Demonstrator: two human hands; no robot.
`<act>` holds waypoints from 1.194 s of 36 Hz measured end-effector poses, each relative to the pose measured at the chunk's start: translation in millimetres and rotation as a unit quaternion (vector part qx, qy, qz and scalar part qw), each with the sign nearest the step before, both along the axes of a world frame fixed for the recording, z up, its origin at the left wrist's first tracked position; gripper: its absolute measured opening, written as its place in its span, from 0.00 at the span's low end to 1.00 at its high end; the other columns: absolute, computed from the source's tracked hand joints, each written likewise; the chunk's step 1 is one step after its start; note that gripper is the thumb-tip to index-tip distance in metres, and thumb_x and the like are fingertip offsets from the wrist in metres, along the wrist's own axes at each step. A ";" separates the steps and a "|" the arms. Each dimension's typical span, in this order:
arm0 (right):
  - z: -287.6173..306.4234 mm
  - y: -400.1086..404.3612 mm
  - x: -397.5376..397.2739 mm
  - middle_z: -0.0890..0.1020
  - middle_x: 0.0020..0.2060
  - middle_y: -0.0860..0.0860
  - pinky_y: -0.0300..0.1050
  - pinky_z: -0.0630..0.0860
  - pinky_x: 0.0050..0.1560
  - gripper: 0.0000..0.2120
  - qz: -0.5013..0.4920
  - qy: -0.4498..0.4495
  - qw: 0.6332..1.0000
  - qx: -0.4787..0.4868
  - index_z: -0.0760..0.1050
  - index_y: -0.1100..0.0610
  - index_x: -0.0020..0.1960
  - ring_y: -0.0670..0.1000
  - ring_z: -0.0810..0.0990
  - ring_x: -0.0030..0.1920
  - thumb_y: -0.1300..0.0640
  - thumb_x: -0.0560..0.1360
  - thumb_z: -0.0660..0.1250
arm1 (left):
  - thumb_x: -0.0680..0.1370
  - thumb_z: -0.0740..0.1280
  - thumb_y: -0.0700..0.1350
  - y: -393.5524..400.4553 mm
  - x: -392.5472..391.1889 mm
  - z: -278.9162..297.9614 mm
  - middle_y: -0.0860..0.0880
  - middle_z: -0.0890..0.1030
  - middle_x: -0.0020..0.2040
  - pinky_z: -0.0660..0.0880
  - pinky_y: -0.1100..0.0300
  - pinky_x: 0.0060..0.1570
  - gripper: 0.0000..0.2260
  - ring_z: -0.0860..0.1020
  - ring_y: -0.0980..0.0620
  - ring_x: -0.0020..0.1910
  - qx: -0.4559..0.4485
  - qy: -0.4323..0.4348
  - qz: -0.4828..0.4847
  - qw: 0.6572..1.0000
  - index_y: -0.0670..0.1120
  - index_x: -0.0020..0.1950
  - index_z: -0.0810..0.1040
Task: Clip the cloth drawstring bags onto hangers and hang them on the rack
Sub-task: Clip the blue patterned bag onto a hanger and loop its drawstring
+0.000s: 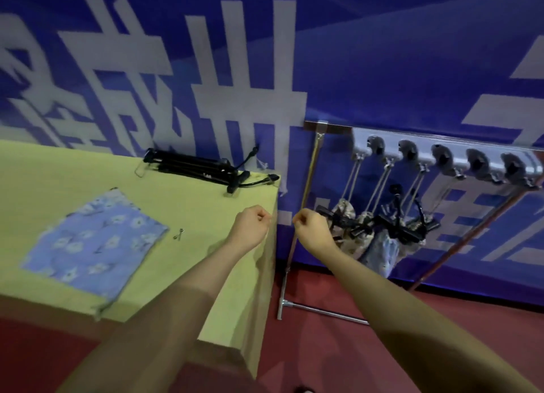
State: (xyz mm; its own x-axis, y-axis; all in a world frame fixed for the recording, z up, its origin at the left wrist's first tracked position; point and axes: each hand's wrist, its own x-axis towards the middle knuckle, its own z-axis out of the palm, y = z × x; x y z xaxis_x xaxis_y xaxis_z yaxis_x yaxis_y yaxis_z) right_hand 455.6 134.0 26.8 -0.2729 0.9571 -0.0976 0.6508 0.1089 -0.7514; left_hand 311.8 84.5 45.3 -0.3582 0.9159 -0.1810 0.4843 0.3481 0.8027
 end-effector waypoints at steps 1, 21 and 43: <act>-0.6 -2.4 -9.2 0.81 0.42 0.57 0.49 0.74 0.42 0.08 0.009 0.000 1.000 -0.001 0.75 0.63 0.44 0.56 0.77 0.40 0.63 0.76 0.57 | 0.78 0.61 0.40 -4.2 -8.2 -0.7 0.42 0.83 0.47 0.75 0.56 0.44 0.07 0.81 0.42 0.48 0.004 -0.001 0.005 1.000 0.42 0.47 0.79; -25.8 16.9 -170.7 0.81 0.47 0.53 0.47 0.75 0.48 0.09 0.178 -0.018 0.984 -0.022 0.77 0.59 0.50 0.52 0.77 0.47 0.61 0.77 0.58 | 0.79 0.59 0.40 -34.4 -162.1 -36.8 0.46 0.77 0.44 0.70 0.60 0.42 0.07 0.77 0.46 0.45 -0.037 0.003 0.167 0.985 0.43 0.52 0.76; -102.4 -25.1 -339.2 0.75 0.56 0.57 0.47 0.66 0.56 0.27 0.246 -0.179 0.953 -0.014 0.73 0.52 0.66 0.61 0.72 0.57 0.64 0.68 0.57 | 0.77 0.63 0.46 -42.3 -329.2 -97.7 0.39 0.74 0.58 0.70 0.51 0.53 0.12 0.73 0.41 0.57 -0.179 0.203 -0.073 0.960 0.39 0.56 0.73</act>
State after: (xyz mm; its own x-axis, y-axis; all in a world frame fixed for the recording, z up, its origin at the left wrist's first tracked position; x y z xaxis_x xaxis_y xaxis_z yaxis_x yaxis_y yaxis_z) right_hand 116.4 108.9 -75.6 -0.6316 0.7178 -0.2930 0.7416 0.4492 -0.4982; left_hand -17.3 42.2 -52.4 -0.3382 0.8671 -0.3658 0.7965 0.4707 0.3795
